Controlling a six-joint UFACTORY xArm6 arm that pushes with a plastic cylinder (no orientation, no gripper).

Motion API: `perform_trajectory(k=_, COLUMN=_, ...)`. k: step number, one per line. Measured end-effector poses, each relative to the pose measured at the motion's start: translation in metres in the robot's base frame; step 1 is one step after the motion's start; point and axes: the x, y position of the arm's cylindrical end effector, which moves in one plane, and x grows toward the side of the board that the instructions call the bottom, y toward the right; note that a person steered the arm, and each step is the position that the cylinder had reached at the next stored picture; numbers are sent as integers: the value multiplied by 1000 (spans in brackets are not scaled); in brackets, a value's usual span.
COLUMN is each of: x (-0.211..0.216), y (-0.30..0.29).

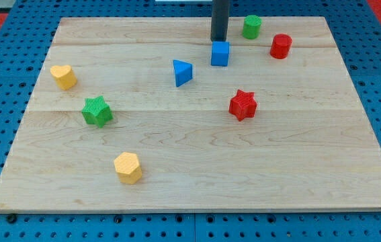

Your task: Point your arm at the top center of the board

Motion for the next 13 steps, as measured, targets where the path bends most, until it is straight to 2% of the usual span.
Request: perform_trajectory(k=13, x=-40, y=-20)
